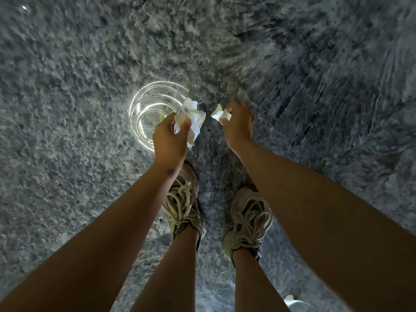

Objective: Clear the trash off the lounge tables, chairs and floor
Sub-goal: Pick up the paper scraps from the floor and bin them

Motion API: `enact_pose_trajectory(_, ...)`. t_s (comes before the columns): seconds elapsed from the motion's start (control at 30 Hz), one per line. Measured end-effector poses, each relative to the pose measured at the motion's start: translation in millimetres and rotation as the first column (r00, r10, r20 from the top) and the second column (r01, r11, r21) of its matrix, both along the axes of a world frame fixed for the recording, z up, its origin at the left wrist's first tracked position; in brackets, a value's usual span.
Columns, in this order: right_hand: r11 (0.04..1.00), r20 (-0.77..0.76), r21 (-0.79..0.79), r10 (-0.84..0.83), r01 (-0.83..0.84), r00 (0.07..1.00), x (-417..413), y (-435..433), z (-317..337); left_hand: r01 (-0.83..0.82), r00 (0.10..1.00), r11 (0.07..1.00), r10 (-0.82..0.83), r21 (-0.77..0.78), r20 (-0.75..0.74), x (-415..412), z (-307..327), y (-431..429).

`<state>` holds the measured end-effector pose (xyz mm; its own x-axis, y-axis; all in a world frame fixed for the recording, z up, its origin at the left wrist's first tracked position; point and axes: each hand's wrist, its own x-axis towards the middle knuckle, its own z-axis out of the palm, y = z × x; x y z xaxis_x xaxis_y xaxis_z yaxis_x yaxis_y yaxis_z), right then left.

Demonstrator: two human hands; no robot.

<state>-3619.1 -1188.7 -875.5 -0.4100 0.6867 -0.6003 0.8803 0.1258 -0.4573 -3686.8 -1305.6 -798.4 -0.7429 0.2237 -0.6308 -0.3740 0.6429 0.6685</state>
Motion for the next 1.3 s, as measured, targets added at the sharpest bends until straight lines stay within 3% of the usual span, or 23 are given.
enact_pose_trajectory(0.13, 0.997, 0.043, 0.041, 0.057, -0.059, 0.997, -4, -3, 3, 0.002, 1.0, 1.0, -0.002, -0.002, -0.004, -8, 3, 2)
enact_pose_trajectory(0.27, 0.99, -0.007, -0.094, -0.106, 0.105, 0.994, -2, -1, 31, -0.007, 1.0, 1.0, 0.007, -0.027, 0.017, -15, 29, 5)
enact_pose_trajectory(0.37, 0.991, 0.02, -0.056, -0.121, 0.121, 0.993, -5, 17, 71, -0.007, 0.999, 0.999, 0.009, -0.031, 0.035, -25, 69, 10)
enact_pose_trajectory(0.5, 0.962, 0.05, -0.015, -0.27, 0.271, 0.962, -27, 60, 133, 0.001, 0.998, 1.0, -0.002, 0.017, 0.055, -59, 131, 30)
enact_pose_trajectory(0.7, 0.87, 0.026, -0.05, -0.489, 0.49, 0.872, -94, 141, 190, 0.125, 0.99, 0.984, -0.117, 0.123, -0.074, -148, 197, 91)
enact_pose_trajectory(0.97, 0.839, 0.056, -0.056, -0.538, 0.541, 0.841, -168, 206, 167, 0.145, 0.985, 0.983, -0.134, 0.11, -0.107, -236, 178, 189)
enact_pose_trajectory(1.2, 0.812, 0.207, -0.171, -0.524, 0.558, 0.826, -207, 249, 127, 0.292, 0.942, 0.956, -0.287, 0.004, -0.174, -310, 142, 265)
enact_pose_trajectory(1.3, 0.781, 0.228, -0.174, -0.561, 0.6, 0.796, -216, 261, 102, 0.35, 0.925, 0.936, -0.34, 0.033, -0.172, -332, 117, 299)
